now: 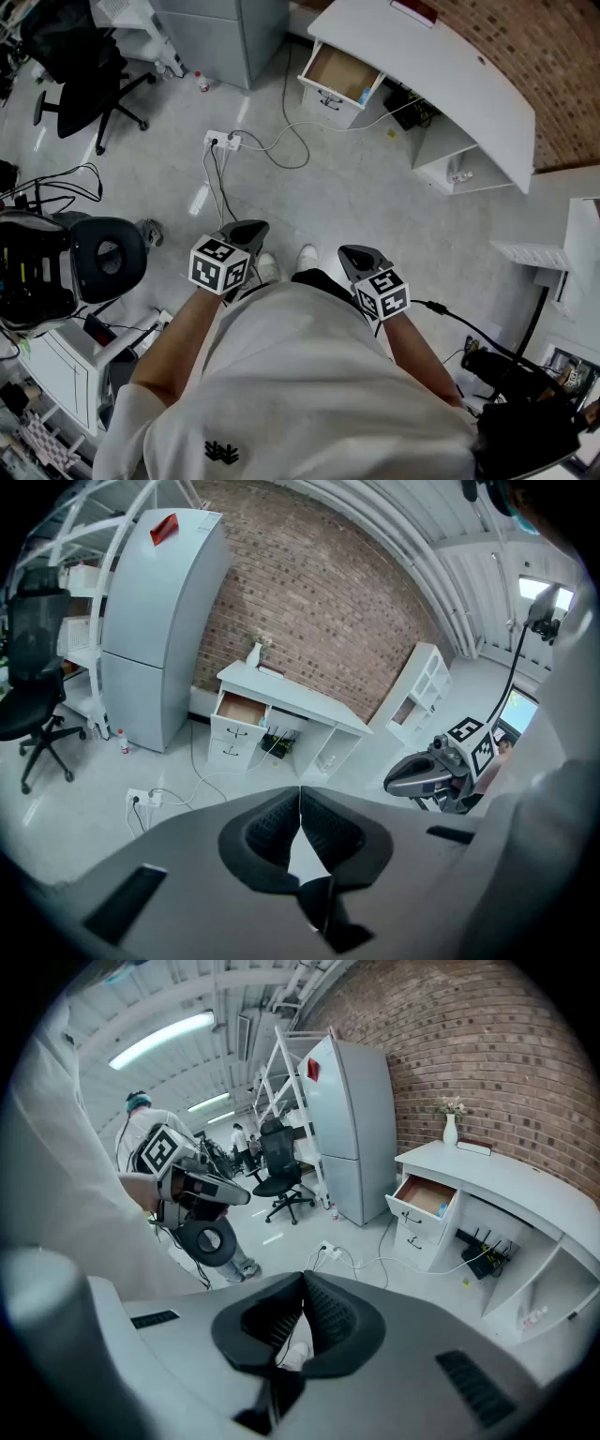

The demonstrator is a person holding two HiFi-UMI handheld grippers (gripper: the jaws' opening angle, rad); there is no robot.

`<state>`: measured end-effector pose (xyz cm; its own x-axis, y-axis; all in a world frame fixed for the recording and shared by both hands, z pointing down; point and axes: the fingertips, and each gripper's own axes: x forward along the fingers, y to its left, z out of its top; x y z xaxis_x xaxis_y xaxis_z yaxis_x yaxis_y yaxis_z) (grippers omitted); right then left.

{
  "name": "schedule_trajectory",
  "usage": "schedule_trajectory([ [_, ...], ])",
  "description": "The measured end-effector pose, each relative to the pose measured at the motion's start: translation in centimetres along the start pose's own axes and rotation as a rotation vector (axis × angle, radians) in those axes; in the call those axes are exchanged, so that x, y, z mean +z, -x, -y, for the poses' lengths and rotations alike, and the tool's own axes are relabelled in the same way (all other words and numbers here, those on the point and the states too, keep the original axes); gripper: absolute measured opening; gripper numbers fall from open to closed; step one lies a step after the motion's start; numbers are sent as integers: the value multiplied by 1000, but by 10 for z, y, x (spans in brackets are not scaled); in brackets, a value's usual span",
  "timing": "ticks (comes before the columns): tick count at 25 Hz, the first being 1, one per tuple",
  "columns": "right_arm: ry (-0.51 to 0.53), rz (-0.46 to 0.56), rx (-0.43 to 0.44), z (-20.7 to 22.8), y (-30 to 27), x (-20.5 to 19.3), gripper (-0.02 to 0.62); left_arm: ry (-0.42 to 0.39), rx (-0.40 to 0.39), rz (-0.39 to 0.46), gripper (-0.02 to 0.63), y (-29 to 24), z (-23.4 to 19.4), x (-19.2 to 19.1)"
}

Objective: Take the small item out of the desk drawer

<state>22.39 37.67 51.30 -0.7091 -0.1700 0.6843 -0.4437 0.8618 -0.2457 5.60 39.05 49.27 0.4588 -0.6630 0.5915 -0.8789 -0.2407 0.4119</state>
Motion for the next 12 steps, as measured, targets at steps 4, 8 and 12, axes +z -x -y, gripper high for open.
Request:
schedule_trajectory([
  [4,5,-8,5,30,20,-1,29,11,-20,11,23,-19,38,20],
  [8,11,9,23,74,10,26,29,-35,-14,-2,25,-47,36,59],
  [12,-8,-12,37,96,-8,27,29,0,11,13,25,-65,17,76],
])
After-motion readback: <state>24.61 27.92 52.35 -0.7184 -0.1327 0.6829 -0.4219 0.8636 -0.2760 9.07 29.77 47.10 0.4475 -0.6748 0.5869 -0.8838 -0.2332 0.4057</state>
